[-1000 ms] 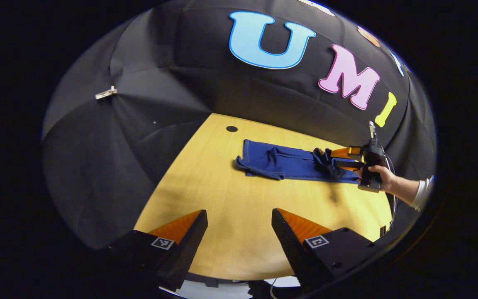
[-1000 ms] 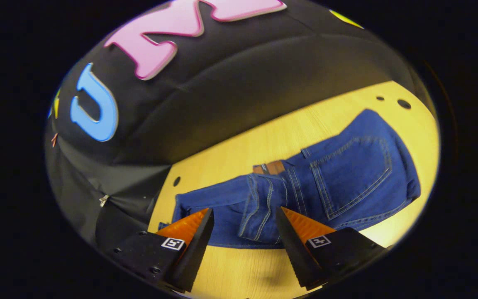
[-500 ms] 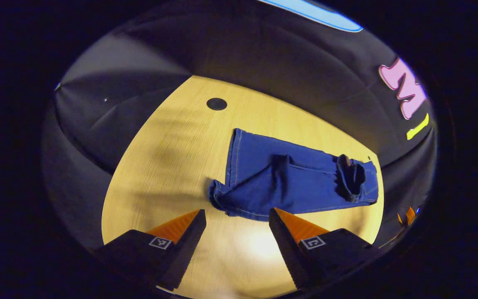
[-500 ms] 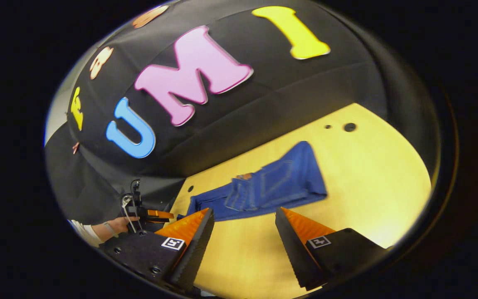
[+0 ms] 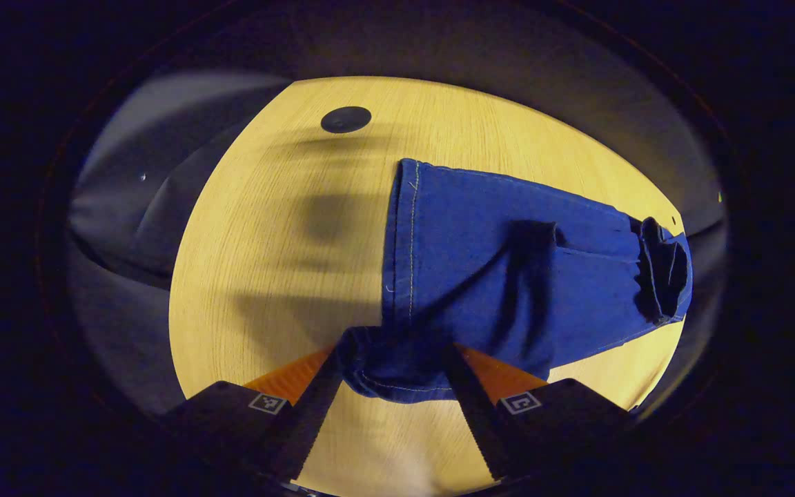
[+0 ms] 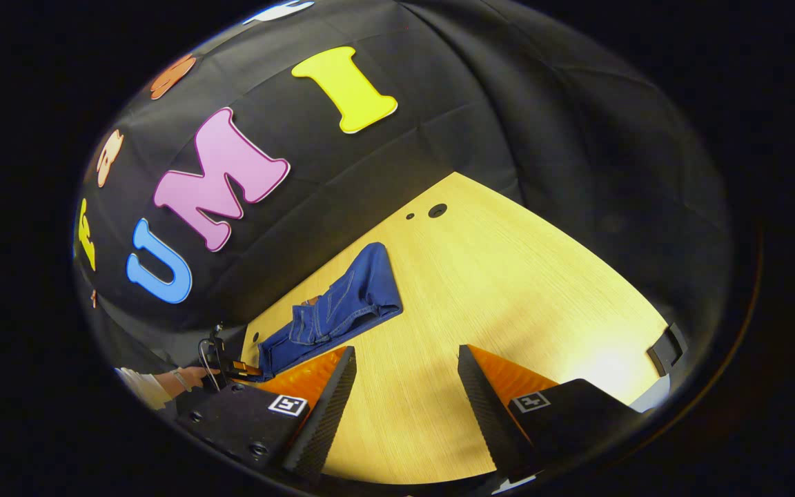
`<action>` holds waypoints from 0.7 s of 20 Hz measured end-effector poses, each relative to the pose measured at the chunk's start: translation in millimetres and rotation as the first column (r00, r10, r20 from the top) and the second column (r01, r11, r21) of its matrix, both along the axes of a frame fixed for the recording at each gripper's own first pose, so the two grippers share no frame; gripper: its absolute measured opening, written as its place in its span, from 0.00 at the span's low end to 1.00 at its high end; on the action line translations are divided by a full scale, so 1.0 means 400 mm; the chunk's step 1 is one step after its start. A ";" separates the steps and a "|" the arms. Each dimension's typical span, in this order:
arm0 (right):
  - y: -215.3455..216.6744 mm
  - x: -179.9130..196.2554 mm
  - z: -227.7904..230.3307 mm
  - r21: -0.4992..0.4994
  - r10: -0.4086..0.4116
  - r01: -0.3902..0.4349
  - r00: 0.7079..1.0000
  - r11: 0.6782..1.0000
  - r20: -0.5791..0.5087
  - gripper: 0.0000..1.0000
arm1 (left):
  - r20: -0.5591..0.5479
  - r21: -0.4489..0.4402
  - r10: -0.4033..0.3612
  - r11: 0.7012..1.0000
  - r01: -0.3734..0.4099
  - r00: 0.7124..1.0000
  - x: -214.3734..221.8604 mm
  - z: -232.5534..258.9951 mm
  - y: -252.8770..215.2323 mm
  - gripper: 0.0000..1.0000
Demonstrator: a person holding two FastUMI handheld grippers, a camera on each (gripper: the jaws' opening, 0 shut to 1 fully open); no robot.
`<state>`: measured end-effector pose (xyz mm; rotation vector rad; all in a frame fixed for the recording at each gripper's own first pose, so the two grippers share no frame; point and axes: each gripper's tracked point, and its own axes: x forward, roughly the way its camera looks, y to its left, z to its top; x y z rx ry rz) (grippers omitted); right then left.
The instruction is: Grasp the waist and the cuffs of the jeans and fold them to make the two legs overlap; first hold the waist and fold one-third of the jeans toward the cuffs, then hold the cuffs and fold the remaining one-third in the same direction to finish folding.
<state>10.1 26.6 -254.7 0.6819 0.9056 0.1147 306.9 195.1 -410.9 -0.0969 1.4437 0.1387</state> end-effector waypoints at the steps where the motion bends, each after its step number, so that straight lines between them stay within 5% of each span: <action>1: 0.008 0.011 0.011 0.018 -0.009 0.009 1.000 1.000 0.008 0.91 | -0.001 -0.001 -0.005 1.000 0.005 1.000 0.001 0.000 -0.001 0.96; 6: 0.059 0.041 0.055 0.018 0.057 -0.058 0.997 0.998 0.052 0.92 | 0.020 -0.011 -0.028 1.000 0.028 0.999 0.004 0.006 -0.010 0.96; 9: 0.079 0.043 0.076 0.001 0.091 -0.091 0.994 0.996 0.068 0.92 | 0.029 -0.042 -0.011 0.999 0.012 1.000 0.013 0.000 -0.052 0.74; 11: 0.091 0.028 0.088 0.013 0.093 -0.094 0.994 0.995 0.063 0.92 | 0.033 -0.038 -0.002 0.999 0.004 0.999 0.012 0.002 -0.057 0.34; 14: 0.081 0.016 0.104 0.012 0.090 -0.091 0.994 0.996 0.068 0.92 | 0.028 -0.028 0.033 0.999 -0.032 0.999 0.018 0.003 -0.062 0.23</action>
